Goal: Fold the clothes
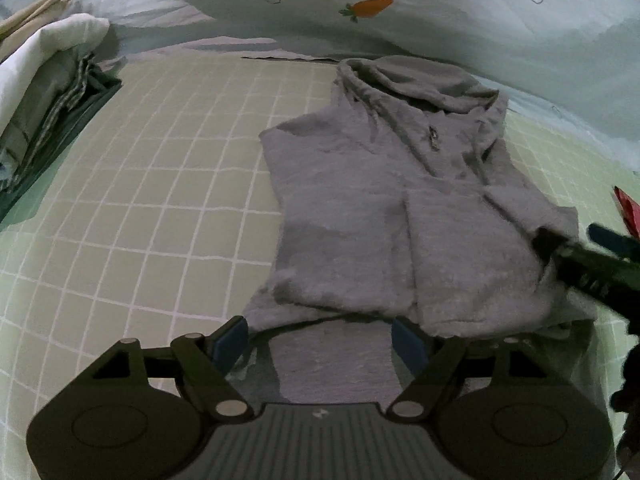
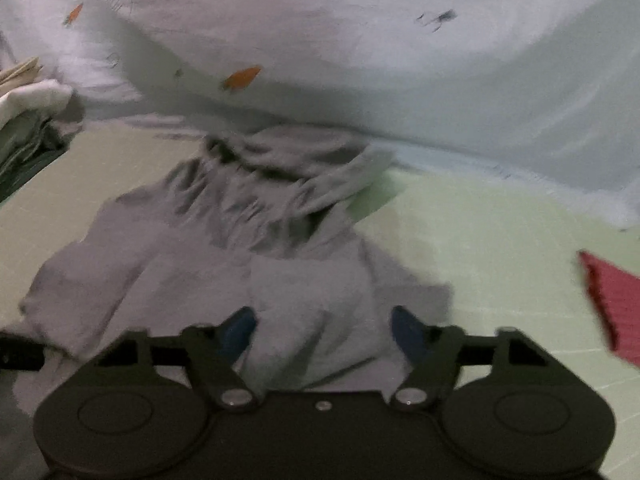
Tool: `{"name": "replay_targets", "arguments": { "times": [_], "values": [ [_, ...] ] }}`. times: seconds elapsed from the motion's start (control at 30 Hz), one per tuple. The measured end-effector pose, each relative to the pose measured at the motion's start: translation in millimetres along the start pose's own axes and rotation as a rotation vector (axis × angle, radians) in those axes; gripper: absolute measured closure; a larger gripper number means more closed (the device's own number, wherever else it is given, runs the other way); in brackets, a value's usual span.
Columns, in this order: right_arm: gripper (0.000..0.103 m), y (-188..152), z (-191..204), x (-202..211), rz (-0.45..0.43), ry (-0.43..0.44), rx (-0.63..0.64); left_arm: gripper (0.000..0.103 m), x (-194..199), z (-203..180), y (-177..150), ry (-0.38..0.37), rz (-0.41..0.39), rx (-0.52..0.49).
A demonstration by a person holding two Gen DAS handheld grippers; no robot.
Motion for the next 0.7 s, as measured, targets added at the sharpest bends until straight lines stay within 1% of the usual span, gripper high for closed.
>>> {"name": "replay_targets", "arguments": {
  "times": [0.1, 0.23, 0.3, 0.33, 0.43, 0.5, 0.6, 0.7],
  "values": [
    [0.034, -8.2, -28.9, 19.6, -0.018, -0.145, -0.091, 0.023, -0.2, -1.0, 0.0, 0.003, -0.001, -0.007],
    [0.034, -36.9, -58.7, 26.4, 0.081, -0.198, -0.256, 0.023, -3.6, -1.1, 1.6, 0.003, 0.007, 0.005],
    [0.034, -47.6, -65.8, 24.7, 0.115, -0.194, -0.304, 0.023, -4.3, -3.1, 4.1, -0.005, 0.005, 0.007],
    [0.034, -49.8, -68.3, 23.9, 0.118, -0.182, -0.329, 0.023, -4.3, -5.3, 5.9, -0.012, 0.002, 0.006],
    [0.032, -53.0, -75.1, 22.2, 0.098, -0.113, -0.423, 0.023, -4.4, -12.5, 11.5, -0.037, -0.006, 0.001],
    [0.029, -52.9, -79.9, 19.6, 0.079, -0.069, -0.473, 0.023, -6.6, -22.7, 18.1, -0.073, -0.011, -0.010],
    [0.028, -49.7, -87.2, 14.8, 0.054, -0.006, -0.560, 0.023, -9.7, -38.0, 28.0, -0.126, -0.018, -0.025],
    [0.026, -41.3, -95.5, 7.7, 0.029, 0.022, -0.603, 0.023, -16.1, -57.0, 38.1, -0.183, -0.029, -0.057]
  ]
}}
Point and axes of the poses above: each gripper's, at about its wrist camera, not at the fingertips, and x roughly against the way its jaws point, z to its left, y to its top, the point moved 7 cm from there along -x, roughly the way its jaws point, and after that the axes turned 6 degrees about x, right-handed, at the moved point
